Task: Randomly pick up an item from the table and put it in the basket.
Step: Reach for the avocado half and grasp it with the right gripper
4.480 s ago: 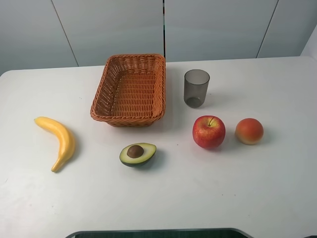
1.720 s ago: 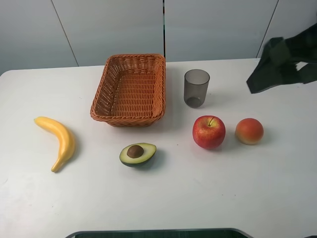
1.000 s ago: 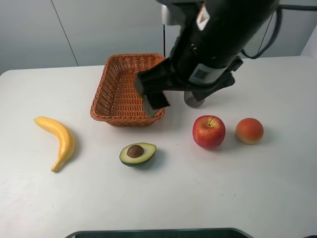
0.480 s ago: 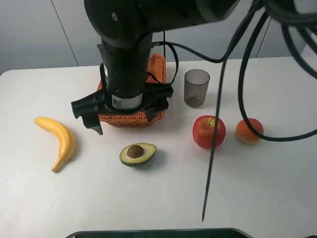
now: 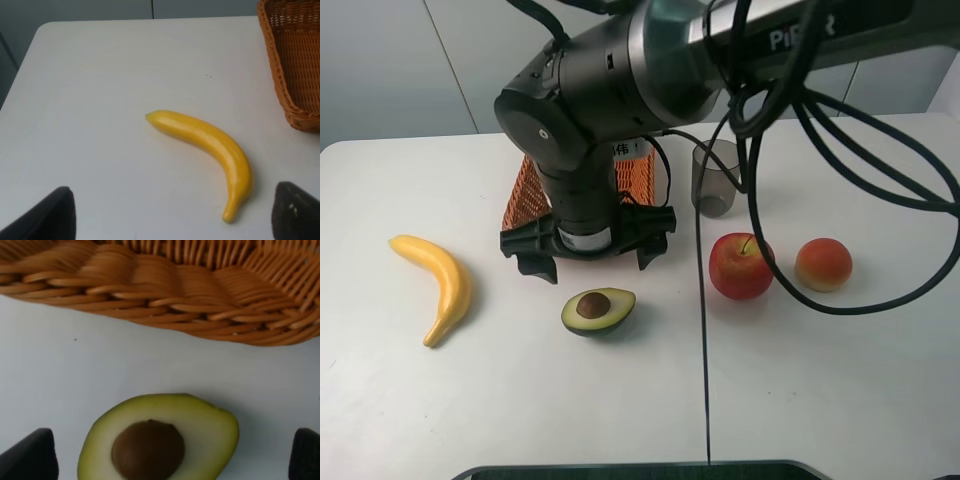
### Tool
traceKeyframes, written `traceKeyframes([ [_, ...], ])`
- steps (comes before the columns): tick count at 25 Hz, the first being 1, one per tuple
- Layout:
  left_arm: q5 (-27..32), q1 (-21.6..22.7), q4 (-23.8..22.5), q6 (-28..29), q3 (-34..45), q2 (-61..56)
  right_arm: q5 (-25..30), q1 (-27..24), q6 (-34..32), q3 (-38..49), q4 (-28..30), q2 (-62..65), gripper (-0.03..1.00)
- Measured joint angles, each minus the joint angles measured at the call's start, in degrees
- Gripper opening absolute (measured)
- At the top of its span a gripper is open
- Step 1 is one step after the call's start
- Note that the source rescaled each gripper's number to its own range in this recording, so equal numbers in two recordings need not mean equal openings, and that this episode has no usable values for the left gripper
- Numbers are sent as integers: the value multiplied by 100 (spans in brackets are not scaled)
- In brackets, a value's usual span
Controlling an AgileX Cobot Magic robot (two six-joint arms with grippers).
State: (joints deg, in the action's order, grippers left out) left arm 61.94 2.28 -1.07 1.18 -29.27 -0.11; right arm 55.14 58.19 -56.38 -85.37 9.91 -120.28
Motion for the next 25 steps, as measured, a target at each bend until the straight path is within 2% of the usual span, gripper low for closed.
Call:
traceKeyframes([
  [8,0,0,0,0,0,0,-137,-33,-483,11,9,-51,100],
  [16,0,0,0,0,0,0,-164,-33,-498,83,-28,-365,100],
  [25,0,0,0,0,0,0,-463,-33,-498,83,-55,-417,100],
])
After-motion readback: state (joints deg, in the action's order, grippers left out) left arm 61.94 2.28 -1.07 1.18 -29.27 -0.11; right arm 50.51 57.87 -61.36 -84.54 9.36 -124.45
